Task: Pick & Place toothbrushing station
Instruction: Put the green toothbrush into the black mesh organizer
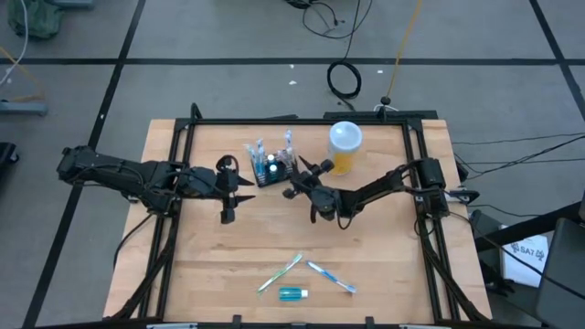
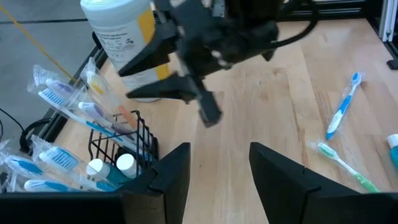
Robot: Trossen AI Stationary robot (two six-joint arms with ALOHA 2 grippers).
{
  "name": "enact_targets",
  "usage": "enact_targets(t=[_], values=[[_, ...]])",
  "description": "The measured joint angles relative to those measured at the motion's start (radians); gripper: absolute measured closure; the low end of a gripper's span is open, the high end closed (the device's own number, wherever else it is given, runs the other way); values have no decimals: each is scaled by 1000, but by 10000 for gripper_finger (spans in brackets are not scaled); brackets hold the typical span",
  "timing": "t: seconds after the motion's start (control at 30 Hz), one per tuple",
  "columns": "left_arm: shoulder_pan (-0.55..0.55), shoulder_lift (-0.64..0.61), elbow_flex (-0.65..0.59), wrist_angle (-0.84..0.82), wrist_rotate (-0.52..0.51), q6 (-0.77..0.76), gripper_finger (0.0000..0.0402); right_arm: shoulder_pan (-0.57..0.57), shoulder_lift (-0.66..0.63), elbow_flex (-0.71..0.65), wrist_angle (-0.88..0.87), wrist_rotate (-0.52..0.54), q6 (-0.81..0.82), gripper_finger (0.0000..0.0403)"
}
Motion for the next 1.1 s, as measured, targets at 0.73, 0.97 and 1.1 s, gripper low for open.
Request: enact_targets(t=[0.73,0.97,1.1], values=[[-76,66,0,23,4,-255,229,167,-405,2,-830,-540,510,209],[-176,219,0,149,7,-371,229,168,-439,1,-931,-607,552,222],[-225,331,0,263,69,-425,229,166,-439,1,-930,-605,501,227]])
